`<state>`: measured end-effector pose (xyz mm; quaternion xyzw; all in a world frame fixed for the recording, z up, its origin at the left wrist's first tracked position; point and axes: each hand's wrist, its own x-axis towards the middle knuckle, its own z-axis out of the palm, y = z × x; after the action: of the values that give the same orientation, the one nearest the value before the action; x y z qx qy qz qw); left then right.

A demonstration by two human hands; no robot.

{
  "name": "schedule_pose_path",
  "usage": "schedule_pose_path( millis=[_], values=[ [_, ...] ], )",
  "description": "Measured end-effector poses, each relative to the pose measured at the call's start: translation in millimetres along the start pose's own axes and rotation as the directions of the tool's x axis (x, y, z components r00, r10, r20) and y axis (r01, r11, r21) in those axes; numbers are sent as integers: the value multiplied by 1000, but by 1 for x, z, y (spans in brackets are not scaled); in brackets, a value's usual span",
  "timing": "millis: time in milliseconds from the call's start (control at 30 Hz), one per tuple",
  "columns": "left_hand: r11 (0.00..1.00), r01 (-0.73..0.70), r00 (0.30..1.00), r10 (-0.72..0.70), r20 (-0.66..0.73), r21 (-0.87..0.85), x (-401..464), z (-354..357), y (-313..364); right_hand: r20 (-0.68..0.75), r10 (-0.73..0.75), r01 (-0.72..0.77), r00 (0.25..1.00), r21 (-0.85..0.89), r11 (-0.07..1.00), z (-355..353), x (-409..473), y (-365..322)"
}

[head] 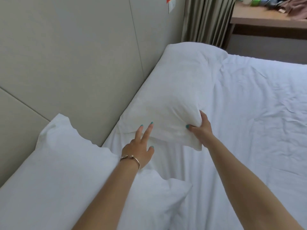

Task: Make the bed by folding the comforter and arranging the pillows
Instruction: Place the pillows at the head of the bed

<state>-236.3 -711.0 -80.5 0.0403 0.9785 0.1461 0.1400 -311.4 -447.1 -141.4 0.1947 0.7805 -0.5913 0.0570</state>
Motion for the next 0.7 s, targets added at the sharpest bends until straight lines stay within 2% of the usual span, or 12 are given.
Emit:
schedule_pose_path(
  millis=[67,133,200,267,367,433,533,600,700],
  values=[
    [992,40,998,-45,35,116,-11,-6,4,-3,-37,37,999,8,999,-35,-17,-10],
    [990,28,999,-34,39,139,-24,-16,18,-9,-53,52,999,-34,998,-81,-46,-10],
    [998,-24,1000,24,2,64,-39,-28,40,-30,-38,35,999,-81,996,-126,-87,-2],
    [993,-82,996,80,-28,-82,-64,-35,67,-59,-17,8,998,-140,990,-162,-139,9],
    [961,-173,985,172,-22,-215,-125,-29,103,-85,-5,-16,996,-242,970,-198,-229,26],
    [943,-228,972,234,-5,-243,-173,-12,118,-108,-4,-25,994,-264,964,-205,-288,39],
    [923,-265,946,306,111,-280,-251,20,128,-127,-15,-15,992,-234,972,-190,-368,55],
    [907,-271,928,335,164,-322,-301,37,125,-143,-32,5,989,-183,983,-170,-417,62],
    [886,-261,924,344,165,-383,-366,51,112,-172,3,-11,985,-48,999,-145,-483,78]
  ],
)
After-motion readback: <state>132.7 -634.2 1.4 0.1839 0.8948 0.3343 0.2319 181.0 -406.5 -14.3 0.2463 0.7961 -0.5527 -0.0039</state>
